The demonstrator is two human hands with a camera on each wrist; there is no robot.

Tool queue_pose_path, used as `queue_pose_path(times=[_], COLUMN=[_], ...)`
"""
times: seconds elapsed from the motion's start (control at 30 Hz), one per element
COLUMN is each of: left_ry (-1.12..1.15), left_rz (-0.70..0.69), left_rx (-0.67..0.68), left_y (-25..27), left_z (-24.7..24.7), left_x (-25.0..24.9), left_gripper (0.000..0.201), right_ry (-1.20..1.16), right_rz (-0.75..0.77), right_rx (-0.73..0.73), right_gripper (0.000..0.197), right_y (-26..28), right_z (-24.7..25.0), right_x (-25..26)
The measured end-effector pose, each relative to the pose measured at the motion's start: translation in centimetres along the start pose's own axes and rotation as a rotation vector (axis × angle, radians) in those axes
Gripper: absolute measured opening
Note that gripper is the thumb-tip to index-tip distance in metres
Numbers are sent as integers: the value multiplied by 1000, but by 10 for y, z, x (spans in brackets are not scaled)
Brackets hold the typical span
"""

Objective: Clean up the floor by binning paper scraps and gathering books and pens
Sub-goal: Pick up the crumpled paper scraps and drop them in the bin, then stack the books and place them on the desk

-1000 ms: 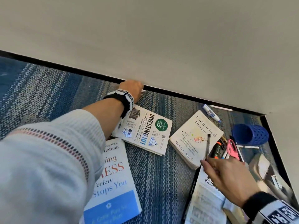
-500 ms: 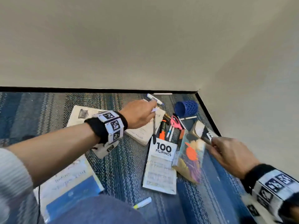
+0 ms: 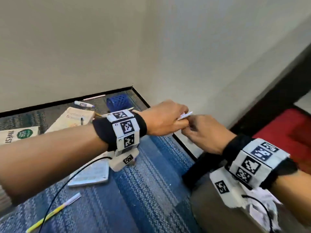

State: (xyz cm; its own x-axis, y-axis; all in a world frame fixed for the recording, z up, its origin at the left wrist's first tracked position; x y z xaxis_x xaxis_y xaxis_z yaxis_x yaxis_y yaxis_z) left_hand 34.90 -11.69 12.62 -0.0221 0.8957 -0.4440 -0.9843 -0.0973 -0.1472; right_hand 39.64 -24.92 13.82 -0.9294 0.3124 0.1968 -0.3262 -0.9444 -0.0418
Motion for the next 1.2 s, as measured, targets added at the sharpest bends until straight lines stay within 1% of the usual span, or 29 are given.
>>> queue_pose_path(times=[0.07, 0.17, 0.23, 0.27, 0.3, 0.4, 0.43, 0.5, 0.53, 0.57, 0.6, 0.63, 0.67, 0.7, 0.73, 0.77, 0.8, 0.83, 0.9, 0.93, 0.97, 1.0, 1.03, 1.1, 1.13, 1.2], left_ry=[85, 260, 316, 315, 279, 69, 37, 22, 41, 70, 96, 115, 139, 166, 206, 253, 308, 345, 360, 353, 343, 330, 310, 247, 195, 70], left_rz=[-65, -144, -192, -214, -232, -280, -258, -155, -100, -58, -31, -10, 1, 18, 38, 59, 67, 54, 8, -1, 15, 34, 72, 174, 233, 353], left_rx=[-18, -22, -4, 14, 39, 98, 131, 256, 331, 395, 447, 502, 554, 600, 638, 666, 664, 637, 525, 486, 458, 449, 435, 380, 345, 315], left_y=[-14, -22, -25, -27, -29, -35, -40, -48, -52, -55, -56, -55, -54, -53, -51, -50, -49, -49, -48, -47, -44, -42, -39, -30, -21, -4], left_z=[-6, -17, -35, -45, -57, -94, -105, -125, -132, -137, -139, -140, -139, -137, -134, -131, -124, -116, -96, -86, -74, -62, -50, -26, -11, 7], left_x=[-46, -105, -141, -161, -178, -213, -216, -216, -214, -211, -208, -204, -202, -201, -199, -198, -195, -193, -182, -174, -162, -149, -133, -97, -77, -40], left_gripper=[29, 27, 25, 27, 27, 27, 29, 27, 24, 25, 37, 58, 79, 93, 102, 104, 98, 82, 39, 24, 15, 10, 10, 13, 13, 18], right_ry=[-43, -188, -254, -244, -216, -185, -201, -318, -442, -587, -710, -790, -809, -734, -607, -466, -364, -289, -132, -68, -32, -10, 5, 7, -12, -69], right_rz=[-37, -152, -237, -287, -323, -423, -451, -543, -603, -645, -677, -694, -701, -683, -649, -599, -537, -475, -349, -302, -254, -215, -176, -101, -61, -15], right_rx=[-104, -217, -254, -275, -294, -301, -277, -240, -259, -310, -380, -441, -497, -520, -513, -493, -480, -478, -464, -459, -458, -464, -474, -462, -446, -396], right_gripper=[25, 17, 24, 28, 26, 6, 5, 9, 15, 24, 33, 38, 40, 40, 40, 39, 38, 36, 31, 27, 24, 22, 20, 16, 16, 19], right_y=[33, 87, 124, 146, 163, 210, 221, 238, 242, 246, 247, 248, 247, 247, 243, 238, 228, 218, 192, 177, 158, 141, 122, 81, 57, 16], right_z=[20, 40, 46, 48, 47, 29, 19, 3, -2, -5, -6, -6, -5, -1, 4, 9, 15, 20, 29, 32, 34, 36, 36, 30, 24, 12], right_x=[-14, -32, -40, -46, -51, -76, -86, -104, -108, -110, -110, -108, -107, -106, -105, -102, -98, -93, -82, -77, -71, -64, -57, -41, -29, -8])
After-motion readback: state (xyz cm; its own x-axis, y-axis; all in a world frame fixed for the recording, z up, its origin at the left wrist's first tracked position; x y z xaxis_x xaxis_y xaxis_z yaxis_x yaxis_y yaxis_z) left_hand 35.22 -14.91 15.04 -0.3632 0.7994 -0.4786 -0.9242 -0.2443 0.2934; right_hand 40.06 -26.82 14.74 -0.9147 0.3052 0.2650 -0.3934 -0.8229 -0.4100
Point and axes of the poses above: each hand's wrist, its own y-axis away from the middle knuckle, its own z-axis out of the back of the hand, x = y × z, the point moved 2 cm from there along -y, towards the middle knuckle, and after that the axes turned 15 degrees about z, right-handed, at the moved point
